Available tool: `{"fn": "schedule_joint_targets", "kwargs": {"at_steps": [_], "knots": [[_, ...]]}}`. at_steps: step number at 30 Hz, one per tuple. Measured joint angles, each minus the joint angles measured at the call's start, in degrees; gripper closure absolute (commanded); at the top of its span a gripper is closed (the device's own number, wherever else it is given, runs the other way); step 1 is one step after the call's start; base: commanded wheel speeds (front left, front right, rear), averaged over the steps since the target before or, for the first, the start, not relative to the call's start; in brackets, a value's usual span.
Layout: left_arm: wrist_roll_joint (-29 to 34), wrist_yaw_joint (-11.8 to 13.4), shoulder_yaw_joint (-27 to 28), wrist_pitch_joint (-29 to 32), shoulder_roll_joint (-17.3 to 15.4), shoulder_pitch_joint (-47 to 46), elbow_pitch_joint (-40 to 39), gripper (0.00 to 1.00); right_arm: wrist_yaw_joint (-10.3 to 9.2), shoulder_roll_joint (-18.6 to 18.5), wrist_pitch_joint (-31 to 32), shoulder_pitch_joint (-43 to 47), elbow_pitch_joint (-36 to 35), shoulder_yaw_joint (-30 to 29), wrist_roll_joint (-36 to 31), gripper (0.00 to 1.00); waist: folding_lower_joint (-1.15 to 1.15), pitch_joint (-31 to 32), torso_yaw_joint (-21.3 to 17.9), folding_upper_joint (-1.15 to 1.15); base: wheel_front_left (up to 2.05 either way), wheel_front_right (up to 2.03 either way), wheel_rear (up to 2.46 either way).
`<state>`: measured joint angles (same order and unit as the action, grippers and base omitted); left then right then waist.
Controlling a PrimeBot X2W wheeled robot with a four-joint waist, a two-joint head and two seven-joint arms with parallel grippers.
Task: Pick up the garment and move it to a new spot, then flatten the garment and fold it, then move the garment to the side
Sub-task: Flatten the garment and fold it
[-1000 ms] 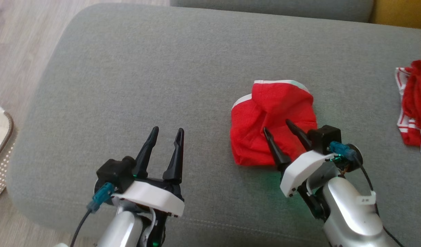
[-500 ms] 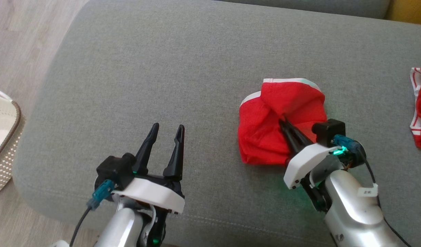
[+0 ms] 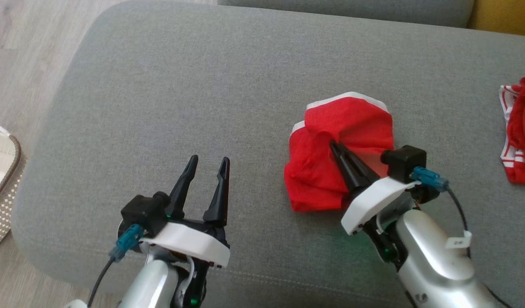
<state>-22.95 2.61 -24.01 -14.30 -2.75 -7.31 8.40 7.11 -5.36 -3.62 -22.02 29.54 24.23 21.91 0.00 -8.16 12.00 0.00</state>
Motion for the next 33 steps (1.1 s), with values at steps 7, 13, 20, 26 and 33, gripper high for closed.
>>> {"fn": "schedule_joint_targets", "kwargs": {"at_steps": [7, 13, 20, 26, 33], "knots": [[0.0, 0.0, 0.0, 0.0, 0.0, 0.0, 0.5, 0.00, 0.00, -4.6, -0.8, 0.0, -4.2, 4.9, 6.5, 1.00, 0.00, 0.7, 0.2, 0.00, 0.00, 0.00, 0.00], [0.0, 0.0, -0.1, 0.0, 0.0, 0.0, 0.6, 0.00, 0.00, -6.8, 0.6, 0.0, -3.3, 8.3, 9.9, 1.00, 0.00, 0.8, 1.0, 0.00, 0.00, 0.00, 0.00], [0.0, 0.0, -0.4, 0.0, 0.0, 0.0, 0.6, 0.00, 0.00, -7.8, 0.9, -2.7, 3.2, 8.7, 9.8, 1.00, 0.00, 0.2, 1.6, 0.00, 0.00, 0.00, 0.00], [0.0, 0.0, -0.9, 0.0, 0.0, 0.0, 0.9, 0.00, 0.00, -7.8, 0.3, -6.1, 8.9, 8.9, 9.3, 0.97, 0.00, -0.4, 2.1, 0.00, 0.00, 0.00, 0.00], [0.1, 0.0, -0.9, 0.0, 0.0, 0.0, 1.1, 0.00, 0.00, -7.3, -1.7, -8.2, 15.0, 10.1, 6.9, 0.00, 0.00, -0.5, 2.2, 0.00, 0.00, 0.00, 0.00]]}}
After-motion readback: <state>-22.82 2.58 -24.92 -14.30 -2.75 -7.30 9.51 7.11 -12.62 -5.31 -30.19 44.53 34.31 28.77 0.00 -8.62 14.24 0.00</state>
